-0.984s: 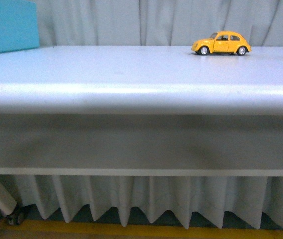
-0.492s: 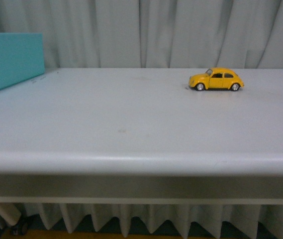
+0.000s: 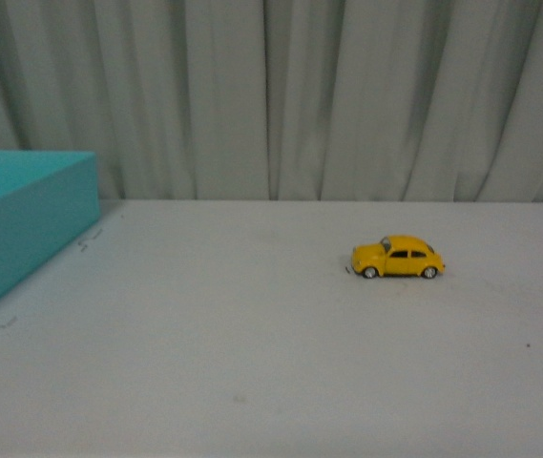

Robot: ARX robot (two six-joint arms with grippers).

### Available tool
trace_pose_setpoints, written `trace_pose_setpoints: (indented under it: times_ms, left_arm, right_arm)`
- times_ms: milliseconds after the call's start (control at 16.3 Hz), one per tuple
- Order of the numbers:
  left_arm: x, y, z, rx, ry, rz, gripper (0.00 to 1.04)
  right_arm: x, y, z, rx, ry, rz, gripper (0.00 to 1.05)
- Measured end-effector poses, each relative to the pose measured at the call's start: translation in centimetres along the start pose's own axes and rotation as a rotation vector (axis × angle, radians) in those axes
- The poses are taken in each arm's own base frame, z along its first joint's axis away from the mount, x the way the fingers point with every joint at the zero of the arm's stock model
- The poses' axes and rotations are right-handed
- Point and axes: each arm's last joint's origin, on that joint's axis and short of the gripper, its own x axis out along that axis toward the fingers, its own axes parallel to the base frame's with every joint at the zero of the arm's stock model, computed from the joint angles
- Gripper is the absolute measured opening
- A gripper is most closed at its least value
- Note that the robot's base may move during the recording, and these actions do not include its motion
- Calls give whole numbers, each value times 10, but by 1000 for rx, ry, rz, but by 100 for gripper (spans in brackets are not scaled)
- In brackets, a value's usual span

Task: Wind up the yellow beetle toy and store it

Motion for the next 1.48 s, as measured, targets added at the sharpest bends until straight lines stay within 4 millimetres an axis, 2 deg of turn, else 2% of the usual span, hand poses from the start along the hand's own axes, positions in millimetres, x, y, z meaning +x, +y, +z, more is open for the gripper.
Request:
trace_pose_setpoints:
  times_ms: [1476]
  left_arm:
    - [0, 0, 0, -1, 1, -1, 98]
  right_arm:
    - [0, 0, 0, 0, 2, 0, 98]
